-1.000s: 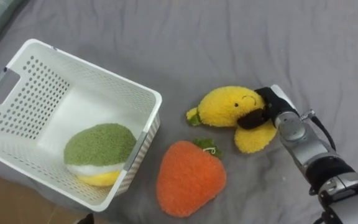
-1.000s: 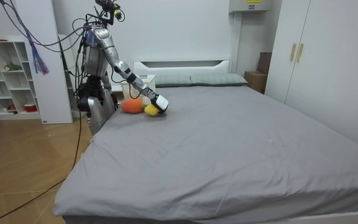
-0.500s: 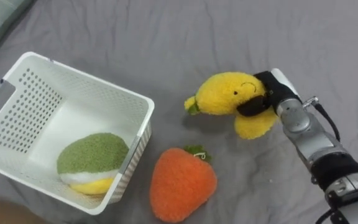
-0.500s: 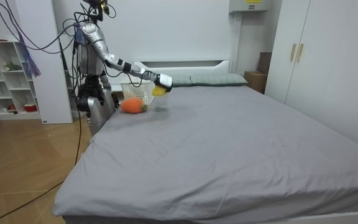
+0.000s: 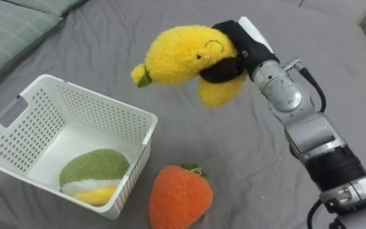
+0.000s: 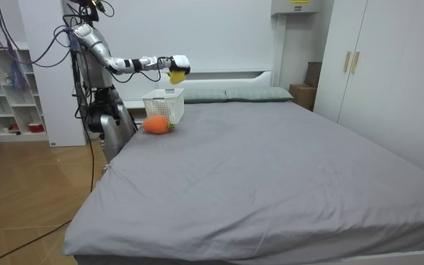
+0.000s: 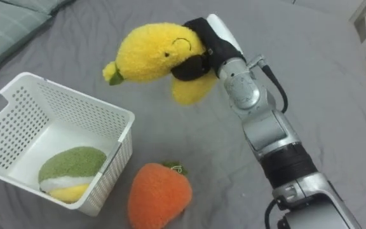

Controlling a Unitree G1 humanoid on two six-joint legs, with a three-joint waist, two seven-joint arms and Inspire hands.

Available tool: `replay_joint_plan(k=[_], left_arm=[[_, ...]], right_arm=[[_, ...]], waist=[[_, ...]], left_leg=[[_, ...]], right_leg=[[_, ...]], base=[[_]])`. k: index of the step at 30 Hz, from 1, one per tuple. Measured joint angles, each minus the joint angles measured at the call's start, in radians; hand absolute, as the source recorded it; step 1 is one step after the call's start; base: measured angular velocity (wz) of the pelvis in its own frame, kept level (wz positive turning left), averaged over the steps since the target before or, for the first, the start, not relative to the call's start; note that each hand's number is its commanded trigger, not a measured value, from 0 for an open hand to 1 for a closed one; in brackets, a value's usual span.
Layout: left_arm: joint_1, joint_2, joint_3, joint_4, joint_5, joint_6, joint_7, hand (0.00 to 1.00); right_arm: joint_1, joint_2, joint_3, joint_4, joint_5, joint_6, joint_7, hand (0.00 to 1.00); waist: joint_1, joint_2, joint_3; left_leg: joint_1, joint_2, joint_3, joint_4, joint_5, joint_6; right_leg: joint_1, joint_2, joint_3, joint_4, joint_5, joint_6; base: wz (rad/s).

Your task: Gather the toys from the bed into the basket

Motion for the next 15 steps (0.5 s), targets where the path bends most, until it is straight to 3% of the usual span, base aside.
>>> replay_joint_plan(k=[5, 9, 15], left_arm=[[0.002, -0.001, 0.002, -0.008, 0.000, 0.011, 0.016, 0.00], [0.001, -0.006, 0.023, -0.009, 0.000, 0.017, 0.033, 0.00], [-0.002, -0.021, 0.024, -0.009, 0.012, 0.017, 0.039, 0.00]], right_arm=[[-0.001, 0.016, 0.005, -0.005, -0.010, 0.011, 0.020, 1.00], [-0.001, 0.051, 0.006, -0.061, -0.039, 0.044, 0.042, 1.00], [-0.007, 0.095, 0.011, -0.140, -0.067, 0.052, 0.057, 1.00]], waist=[[0.041, 0.009, -0.0014], [0.065, 0.011, -0.0001], [0.084, 0.004, 0.0016]], left_leg=[[0.016, 0.001, -0.001, 0.000, 0.002, 0.000], [0.015, 0.001, -0.002, -0.006, 0.002, 0.000], [0.008, -0.001, -0.035, -0.015, 0.002, 0.001]], right_leg=[[0.017, 0.000, -0.015, 0.000, 0.000, 0.000], [0.014, 0.000, -0.023, -0.001, 0.000, 0.001], [0.019, -0.002, -0.067, -0.004, -0.002, 0.003]], base=[[0.01], [0.00], [0.15]])
